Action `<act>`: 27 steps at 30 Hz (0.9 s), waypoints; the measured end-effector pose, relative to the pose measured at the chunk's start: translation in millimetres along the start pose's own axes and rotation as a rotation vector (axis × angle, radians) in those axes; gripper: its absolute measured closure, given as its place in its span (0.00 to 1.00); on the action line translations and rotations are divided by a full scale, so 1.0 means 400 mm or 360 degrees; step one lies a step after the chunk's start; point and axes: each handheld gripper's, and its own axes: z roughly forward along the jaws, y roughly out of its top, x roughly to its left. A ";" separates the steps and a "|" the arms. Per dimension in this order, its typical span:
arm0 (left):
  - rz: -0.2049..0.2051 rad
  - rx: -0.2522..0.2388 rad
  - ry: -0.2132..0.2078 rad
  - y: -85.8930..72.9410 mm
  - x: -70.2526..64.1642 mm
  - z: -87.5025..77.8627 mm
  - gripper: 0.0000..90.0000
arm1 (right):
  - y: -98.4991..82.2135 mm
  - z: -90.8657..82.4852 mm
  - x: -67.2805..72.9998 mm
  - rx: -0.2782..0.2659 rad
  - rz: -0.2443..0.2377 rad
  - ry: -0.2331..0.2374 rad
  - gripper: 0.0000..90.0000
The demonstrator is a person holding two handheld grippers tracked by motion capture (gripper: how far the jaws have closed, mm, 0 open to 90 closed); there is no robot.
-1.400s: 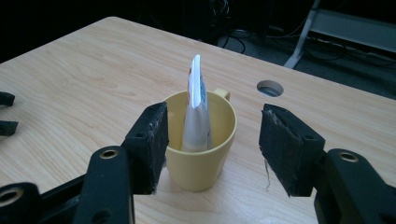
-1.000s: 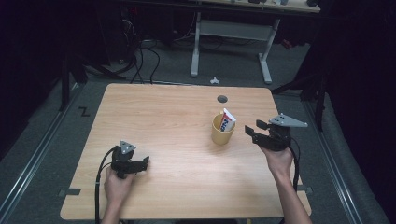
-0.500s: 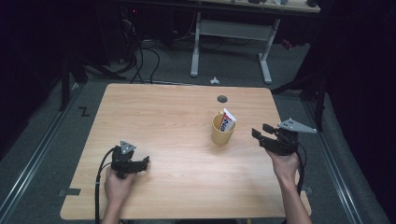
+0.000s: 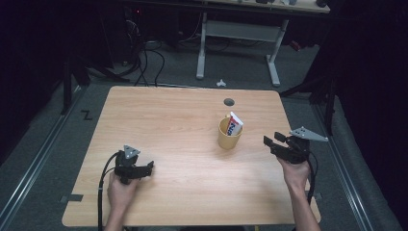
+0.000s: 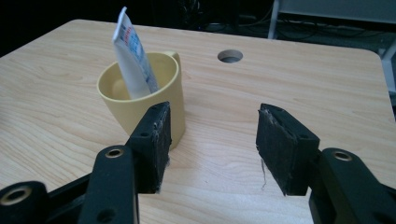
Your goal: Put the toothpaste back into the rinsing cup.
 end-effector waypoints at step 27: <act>0.0000 -0.0001 0.0000 0.000 0.000 0.000 0.18 | -0.057 -0.008 -0.040 0.0009 0.0055 -0.0044 0.55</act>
